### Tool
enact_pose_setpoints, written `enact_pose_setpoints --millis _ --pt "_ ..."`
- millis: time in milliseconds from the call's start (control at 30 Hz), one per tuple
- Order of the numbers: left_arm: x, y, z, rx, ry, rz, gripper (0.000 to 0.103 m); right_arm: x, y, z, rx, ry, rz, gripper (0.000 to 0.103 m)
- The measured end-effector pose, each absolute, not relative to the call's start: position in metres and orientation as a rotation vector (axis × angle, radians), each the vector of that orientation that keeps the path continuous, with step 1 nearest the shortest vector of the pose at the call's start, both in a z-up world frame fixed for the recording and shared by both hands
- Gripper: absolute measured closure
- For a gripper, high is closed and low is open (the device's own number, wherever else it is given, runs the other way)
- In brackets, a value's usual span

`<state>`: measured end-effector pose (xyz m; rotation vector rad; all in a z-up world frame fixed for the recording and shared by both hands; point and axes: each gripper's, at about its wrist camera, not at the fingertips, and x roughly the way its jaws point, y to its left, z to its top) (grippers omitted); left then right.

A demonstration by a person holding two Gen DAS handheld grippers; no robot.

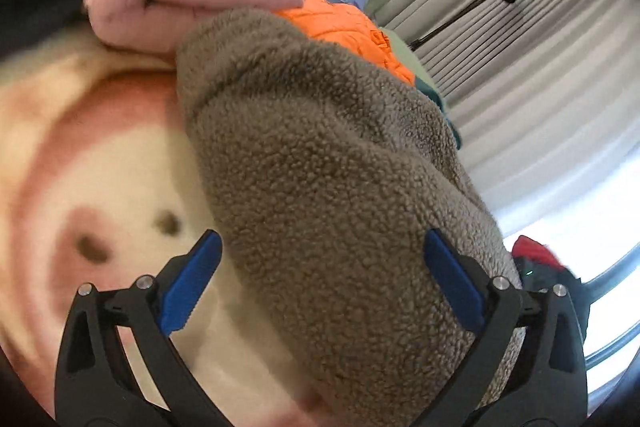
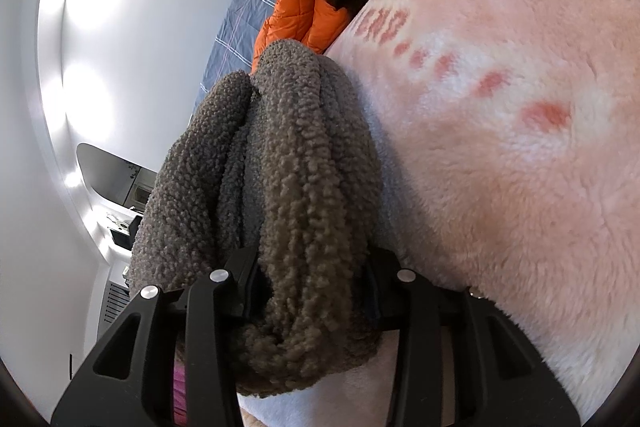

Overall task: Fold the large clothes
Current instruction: 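Grasp the brown jacket bundle with the left tool beside the right tool, then lift the brown bundle with both tools and carry it toward the clothes row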

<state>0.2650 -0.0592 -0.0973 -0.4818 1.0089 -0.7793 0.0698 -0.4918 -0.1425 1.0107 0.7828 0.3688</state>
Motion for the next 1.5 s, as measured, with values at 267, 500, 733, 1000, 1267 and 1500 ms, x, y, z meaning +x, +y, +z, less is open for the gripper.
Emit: enact_pose_setpoints --millis 267,500,733,1000,1267,1500 --pt "0.303 -0.071 -0.106 -0.557 1.073 -0.793 0.002 0.07 -0.491 -0.142 1.008 0.79 0.371 0.06" --pt "0.349 -0.07 -0.121 -0.634 1.067 -0.721 0.002 0.07 -0.49 -0.141 1.006 0.79 0.372 0.06" --pt "0.36 -0.09 -0.123 -0.588 1.024 -0.754 0.002 0.072 -0.49 -0.141 1.008 0.795 0.366 0.06" --pt "0.356 -0.084 -0.128 -0.616 1.012 -0.775 0.003 0.076 -0.489 -0.141 1.007 0.803 0.356 0.058" --pt "0.353 -0.073 -0.134 -0.616 0.974 -0.777 0.004 0.075 -0.489 -0.141 1.008 0.801 0.351 0.058" --pt "0.334 -0.07 -0.105 -0.573 0.855 -0.831 0.043 0.059 -0.478 -0.109 0.981 0.71 0.354 0.072"
